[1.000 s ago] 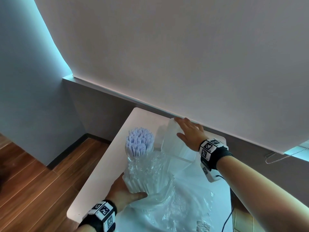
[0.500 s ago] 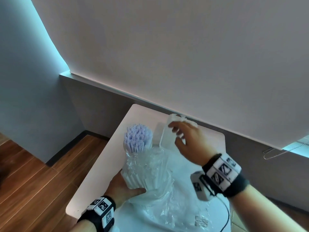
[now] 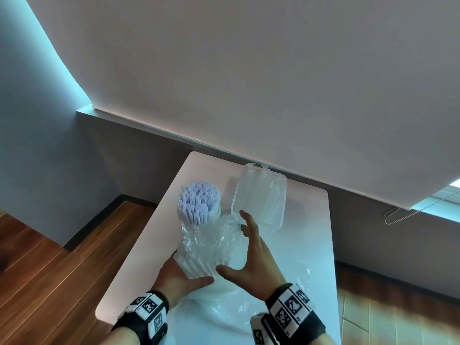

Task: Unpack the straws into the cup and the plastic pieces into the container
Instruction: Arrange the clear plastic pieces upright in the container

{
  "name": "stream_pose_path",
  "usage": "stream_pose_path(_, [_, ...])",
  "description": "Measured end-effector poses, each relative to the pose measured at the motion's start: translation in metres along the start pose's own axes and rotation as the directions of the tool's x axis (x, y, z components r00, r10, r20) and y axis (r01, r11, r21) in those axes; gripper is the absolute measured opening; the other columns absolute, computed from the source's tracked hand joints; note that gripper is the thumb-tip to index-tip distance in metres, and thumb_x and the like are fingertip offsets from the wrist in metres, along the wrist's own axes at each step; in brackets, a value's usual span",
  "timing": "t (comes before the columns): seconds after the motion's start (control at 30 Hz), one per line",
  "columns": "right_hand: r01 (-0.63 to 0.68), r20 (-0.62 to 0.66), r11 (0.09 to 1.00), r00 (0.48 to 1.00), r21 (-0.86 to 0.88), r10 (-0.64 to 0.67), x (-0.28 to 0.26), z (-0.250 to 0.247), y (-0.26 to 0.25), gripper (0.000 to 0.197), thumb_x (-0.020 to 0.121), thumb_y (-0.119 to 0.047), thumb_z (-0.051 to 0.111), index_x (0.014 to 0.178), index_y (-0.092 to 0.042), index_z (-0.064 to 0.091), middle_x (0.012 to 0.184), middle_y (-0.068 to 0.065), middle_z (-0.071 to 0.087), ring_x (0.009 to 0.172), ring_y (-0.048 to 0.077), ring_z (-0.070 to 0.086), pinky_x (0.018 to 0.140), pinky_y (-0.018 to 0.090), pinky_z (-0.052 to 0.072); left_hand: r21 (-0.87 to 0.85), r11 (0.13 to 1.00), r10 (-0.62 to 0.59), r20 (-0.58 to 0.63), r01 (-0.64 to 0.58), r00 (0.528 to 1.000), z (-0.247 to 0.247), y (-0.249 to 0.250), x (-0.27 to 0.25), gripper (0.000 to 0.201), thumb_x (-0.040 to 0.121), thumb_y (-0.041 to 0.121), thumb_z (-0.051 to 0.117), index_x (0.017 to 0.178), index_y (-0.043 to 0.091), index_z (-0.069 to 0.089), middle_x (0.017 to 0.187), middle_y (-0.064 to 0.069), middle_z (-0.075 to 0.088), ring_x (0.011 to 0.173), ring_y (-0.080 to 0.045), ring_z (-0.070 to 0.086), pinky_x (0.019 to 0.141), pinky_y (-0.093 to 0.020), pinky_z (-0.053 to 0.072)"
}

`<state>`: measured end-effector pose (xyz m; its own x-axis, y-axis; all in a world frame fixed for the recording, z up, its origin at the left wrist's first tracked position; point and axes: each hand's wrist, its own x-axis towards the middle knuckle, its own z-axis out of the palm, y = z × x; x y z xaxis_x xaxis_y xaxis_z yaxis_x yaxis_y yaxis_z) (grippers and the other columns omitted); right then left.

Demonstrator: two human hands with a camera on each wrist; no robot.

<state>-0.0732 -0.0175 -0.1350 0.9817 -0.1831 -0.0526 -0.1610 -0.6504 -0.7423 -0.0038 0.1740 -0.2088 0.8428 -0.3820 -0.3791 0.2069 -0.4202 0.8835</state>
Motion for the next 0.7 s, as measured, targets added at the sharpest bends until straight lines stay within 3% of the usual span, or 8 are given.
stream_pose_path(0.13, [0.031, -0.084, 0.986, 0.996, 0.163, -0.018, -0.001, 0.004, 0.011, 0.096, 0.068, -0.025, 0.075, 0.143, -0.045, 0.017, 0.121, -0.013, 0.052, 0.117, 0.003, 0.049, 0.096, 0.012, 0.038, -0.011, 1.0, -0.013, 0.004, 0.013, 1.0, -0.002, -0.006, 0.002, 0.08, 0.041, 0.034, 0.099, 0.11, 0.035, 0.06, 0.103, 0.013, 0.071, 0.098, -0.003, 0.066, 0.085, -0.023, 0.05])
stream_pose_path(0.23, [0.055, -0.162, 0.981, 0.987, 0.188, -0.024, 0.0, 0.004, 0.016, 0.07, 0.068, -0.02, 0.071, 0.131, -0.037, 0.043, 0.116, -0.016, 0.053, 0.11, 0.006, 0.054, 0.091, 0.02, 0.046, 0.0, 1.0, -0.009, -0.001, 0.009, 1.0, -0.002, -0.008, 0.004, 0.083, 0.039, 0.039, 0.098, 0.11, 0.039, 0.056, 0.107, 0.016, 0.067, 0.101, -0.001, 0.063, 0.087, -0.023, 0.048])
stream_pose_path(0.3, [0.078, -0.196, 0.979, 0.98, 0.189, -0.041, 0.001, 0.005, 0.017, 0.056, 0.068, -0.019, 0.071, 0.119, -0.03, 0.053, 0.114, -0.017, 0.055, 0.108, 0.006, 0.055, 0.087, 0.016, 0.044, 0.011, 1.0, -0.004, -0.007, 0.004, 1.0, -0.001, -0.007, 0.004, 0.083, 0.038, 0.04, 0.098, 0.109, 0.04, 0.054, 0.108, 0.016, 0.066, 0.1, -0.001, 0.062, 0.086, -0.022, 0.047])
stream_pose_path(0.37, [0.086, -0.208, 0.978, 0.977, 0.188, -0.046, 0.002, 0.008, 0.015, 0.048, 0.069, -0.018, 0.072, 0.113, -0.026, 0.054, 0.109, -0.018, 0.059, 0.104, 0.005, 0.056, 0.085, 0.01, 0.041, 0.018, 1.0, -0.009, -0.016, 0.009, 1.0, 0.0, -0.008, 0.005, 0.083, 0.04, 0.037, 0.098, 0.11, 0.04, 0.053, 0.108, 0.016, 0.065, 0.099, -0.002, 0.062, 0.083, -0.02, 0.046])
stream_pose_path(0.5, [0.102, -0.262, 0.974, 0.964, 0.202, -0.046, 0.002, 0.017, 0.008, 0.04, 0.073, -0.018, 0.073, 0.105, -0.023, 0.05, 0.097, -0.013, 0.061, 0.09, 0.009, 0.057, 0.08, 0.013, 0.043, 0.017, 1.0, -0.014, -0.014, 0.014, 1.0, 0.001, -0.009, 0.006, 0.084, 0.041, 0.037, 0.098, 0.113, 0.035, 0.056, 0.108, 0.014, 0.067, 0.098, 0.0, 0.062, 0.079, -0.016, 0.045])
stream_pose_path(0.6, [0.13, -0.308, 0.97, 0.949, 0.204, -0.062, 0.005, 0.023, 0.003, 0.039, 0.077, -0.015, 0.07, 0.108, -0.025, 0.048, 0.095, -0.013, 0.062, 0.091, 0.009, 0.06, 0.08, 0.015, 0.044, 0.009, 0.999, -0.036, -0.024, 0.036, 0.999, 0.0, -0.008, 0.004, 0.078, 0.044, 0.032, 0.099, 0.109, 0.035, 0.055, 0.103, 0.016, 0.065, 0.094, 0.004, 0.059, 0.082, -0.019, 0.046])
stream_pose_path(0.7, [0.151, -0.361, 0.975, 0.929, 0.164, -0.083, 0.008, 0.029, 0.002, 0.041, 0.079, -0.013, 0.068, 0.113, -0.029, 0.052, 0.093, -0.015, 0.059, 0.09, 0.004, 0.059, 0.08, 0.009, 0.042, 0.014, 0.998, -0.06, -0.031, 0.06, 0.998, 0.0, -0.011, 0.005, 0.086, 0.041, 0.039, 0.098, 0.115, 0.031, 0.056, 0.107, 0.013, 0.065, 0.097, -0.002, 0.06, 0.086, -0.022, 0.045])
